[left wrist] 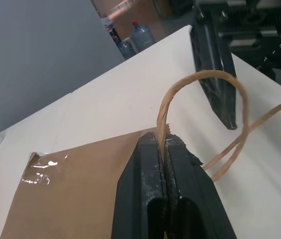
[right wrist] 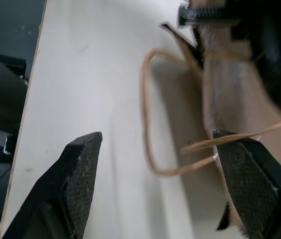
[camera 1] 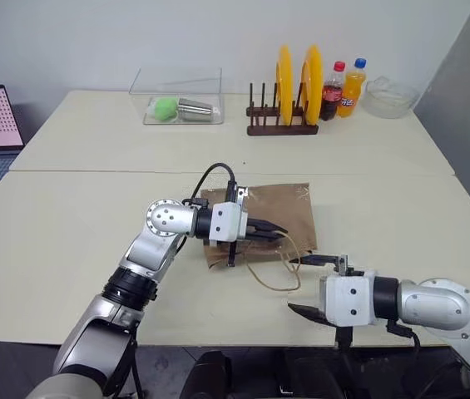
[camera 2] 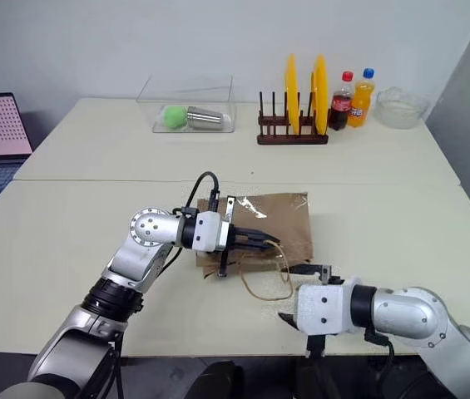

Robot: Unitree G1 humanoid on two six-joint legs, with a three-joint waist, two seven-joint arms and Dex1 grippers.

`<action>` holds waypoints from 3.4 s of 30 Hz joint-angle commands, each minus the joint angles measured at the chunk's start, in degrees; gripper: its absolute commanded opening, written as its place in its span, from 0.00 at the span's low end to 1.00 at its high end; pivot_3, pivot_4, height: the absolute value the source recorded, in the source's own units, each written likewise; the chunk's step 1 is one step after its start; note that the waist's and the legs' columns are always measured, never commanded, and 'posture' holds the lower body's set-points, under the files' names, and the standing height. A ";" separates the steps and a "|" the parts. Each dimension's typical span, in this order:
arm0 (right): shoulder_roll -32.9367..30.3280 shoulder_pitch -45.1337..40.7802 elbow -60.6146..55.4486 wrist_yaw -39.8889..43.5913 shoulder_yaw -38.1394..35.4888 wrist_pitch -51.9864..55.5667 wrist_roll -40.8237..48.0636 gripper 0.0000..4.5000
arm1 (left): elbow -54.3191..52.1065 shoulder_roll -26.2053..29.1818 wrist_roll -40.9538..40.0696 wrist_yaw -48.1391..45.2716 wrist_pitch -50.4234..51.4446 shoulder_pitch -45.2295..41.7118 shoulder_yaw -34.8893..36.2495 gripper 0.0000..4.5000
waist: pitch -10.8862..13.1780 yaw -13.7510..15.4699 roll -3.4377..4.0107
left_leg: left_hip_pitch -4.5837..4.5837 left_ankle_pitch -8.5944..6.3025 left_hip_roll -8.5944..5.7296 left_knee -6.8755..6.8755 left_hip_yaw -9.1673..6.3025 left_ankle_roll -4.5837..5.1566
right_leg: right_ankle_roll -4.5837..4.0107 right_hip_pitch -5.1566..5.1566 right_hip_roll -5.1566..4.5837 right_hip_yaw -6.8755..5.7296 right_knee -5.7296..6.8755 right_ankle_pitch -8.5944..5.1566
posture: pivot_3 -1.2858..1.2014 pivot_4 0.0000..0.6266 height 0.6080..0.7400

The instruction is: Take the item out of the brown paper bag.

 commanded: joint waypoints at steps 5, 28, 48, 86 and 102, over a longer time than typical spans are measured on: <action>4.43 9.97 8.74 -7.87 -8.76 -24.19 -10.92 0.83 | -0.46 -0.37 0.56 0.10 -1.30 -1.08 1.35 0.00 | -0.01 0.09 -0.02 | 0.03 0.00 -0.01 0.05 0.02 0.00 | 0.01 0.02 -0.01 0.03 0.05 0.01 | 0.52 0.24 1.00; 13.85 -3.99 22.06 -2.43 1.68 -44.57 -18.78 0.83 | 0.01 -0.31 1.27 -0.22 -1.85 -1.09 1.44 0.00 | -0.01 -0.06 -0.02 | 0.28 0.00 0.01 0.04 0.17 0.01 | -0.02 0.13 0.06 0.21 0.20 0.00 | 0.52 0.24 1.00; 18.85 -3.03 28.28 -0.59 10.08 -38.33 -31.46 0.01 | 0.61 -3.33 -4.04 10.32 21.46 -10.66 8.74 0.00 | -0.01 -0.05 -0.02 | 0.27 0.00 -0.01 0.07 0.12 0.01 | -0.03 0.13 0.06 0.17 0.23 0.00 | 0.52 0.24 1.00; 16.49 -2.57 24.61 6.81 11.34 -30.94 -28.53 0.01 | 7.31 -5.11 -8.24 17.62 39.20 -26.30 18.43 0.00 | -0.06 -0.10 -0.11 | 0.35 0.18 -0.02 0.08 0.10 -0.33 | 0.00 0.22 0.02 0.19 0.22 -0.02 | 0.52 0.24 1.00; 3.78 -7.24 -2.99 23.83 -17.30 18.41 17.54 0.46 | -2.23 -4.81 -12.79 13.67 45.56 -20.06 17.29 0.00 | -0.05 -0.03 -0.13 | 0.25 0.08 -0.03 0.20 0.00 -0.16 | 0.00 0.19 -0.02 0.10 0.24 -0.01 | 0.52 0.24 1.00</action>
